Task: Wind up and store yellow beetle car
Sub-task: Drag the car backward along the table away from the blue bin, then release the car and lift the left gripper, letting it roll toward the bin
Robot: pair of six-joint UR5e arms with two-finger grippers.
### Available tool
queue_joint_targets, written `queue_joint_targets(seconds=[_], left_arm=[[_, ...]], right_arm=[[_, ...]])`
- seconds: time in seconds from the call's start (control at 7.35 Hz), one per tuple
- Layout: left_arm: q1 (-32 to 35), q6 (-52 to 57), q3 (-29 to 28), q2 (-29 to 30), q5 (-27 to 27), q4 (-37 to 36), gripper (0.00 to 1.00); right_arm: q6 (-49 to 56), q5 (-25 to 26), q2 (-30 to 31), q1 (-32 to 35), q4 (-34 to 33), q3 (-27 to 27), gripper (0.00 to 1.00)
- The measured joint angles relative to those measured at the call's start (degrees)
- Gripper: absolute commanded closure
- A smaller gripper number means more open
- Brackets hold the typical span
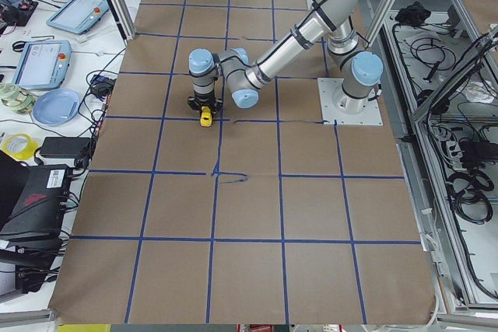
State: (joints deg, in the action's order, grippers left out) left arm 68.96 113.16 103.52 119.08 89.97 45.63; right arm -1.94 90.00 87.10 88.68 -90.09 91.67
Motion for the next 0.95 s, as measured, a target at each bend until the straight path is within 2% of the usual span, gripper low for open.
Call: queue_joint_targets(seconds=[0.14,0.27,0.41,0.95], left_arm=[[-0.37,0.67,-0.02,0.03,0.02,-0.16,0.63],[-0.66,0.97,-0.06,0.07,0.04,-0.24,0.49],[-0.78,1.09,-0.1,0.11,0.11,-0.26,0.19],[-0.85,0.66,-0.24,-0.1,0.19,-0.12,0.19]], right_arm=[[0.0,0.0,0.0,0.0,0.0,0.0,0.0],[0.0,0.0,0.0,0.0,0.0,0.0,0.0],[-0.01,0.0,0.0,0.0,0.0,0.0,0.0],[0.0,0.0,0.03,0.0,0.0,0.0,0.0]])
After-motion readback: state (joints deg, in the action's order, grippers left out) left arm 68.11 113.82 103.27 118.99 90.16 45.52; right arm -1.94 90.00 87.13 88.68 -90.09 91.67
